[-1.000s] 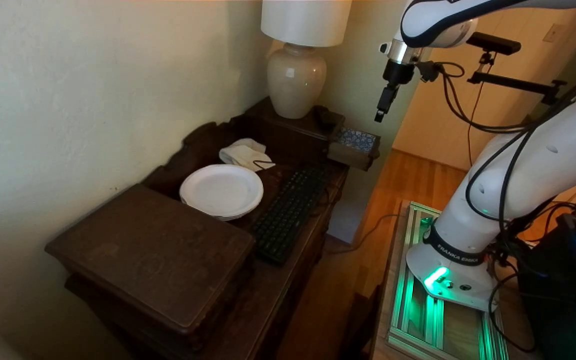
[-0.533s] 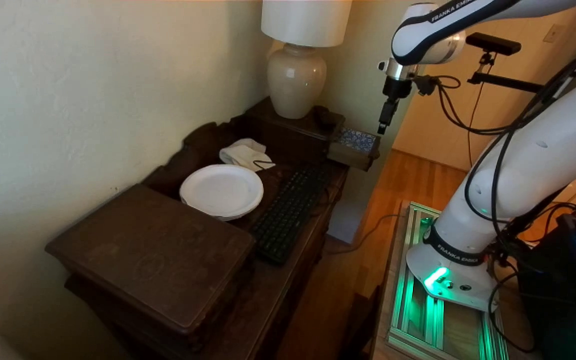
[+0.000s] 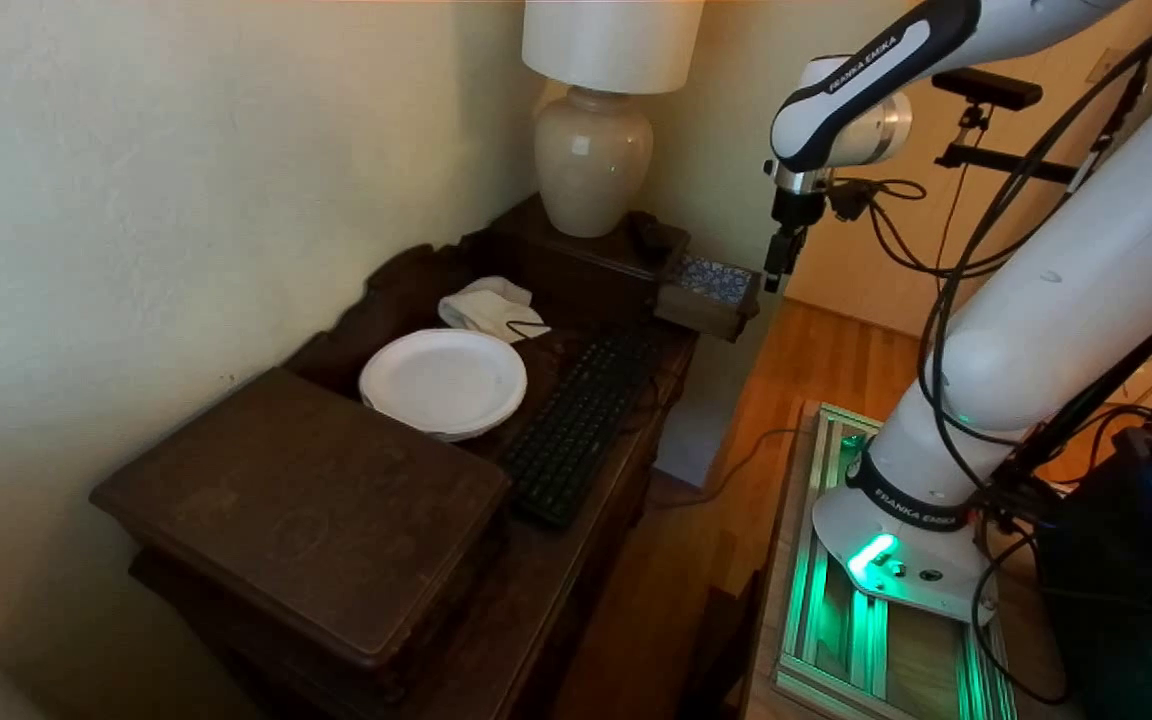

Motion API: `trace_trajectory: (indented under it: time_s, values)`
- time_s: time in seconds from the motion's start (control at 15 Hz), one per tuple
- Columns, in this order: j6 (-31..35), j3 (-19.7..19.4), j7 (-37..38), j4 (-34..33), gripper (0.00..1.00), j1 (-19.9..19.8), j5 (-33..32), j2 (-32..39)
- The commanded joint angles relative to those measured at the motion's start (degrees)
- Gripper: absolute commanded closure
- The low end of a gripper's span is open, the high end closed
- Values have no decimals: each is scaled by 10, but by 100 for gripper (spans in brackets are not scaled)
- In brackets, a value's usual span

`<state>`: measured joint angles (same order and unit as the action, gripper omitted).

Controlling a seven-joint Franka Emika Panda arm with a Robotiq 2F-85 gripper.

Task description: Close the open drawer on the right.

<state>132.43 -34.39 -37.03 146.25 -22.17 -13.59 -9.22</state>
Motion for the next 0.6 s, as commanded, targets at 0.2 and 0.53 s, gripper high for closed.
trace_trajectory:
  time_s: [0.2,0.53]
  values:
    - [102,3,-74,-18,41,-18,42,101]
    - [196,29,-156,-12,77,-30,152,144]
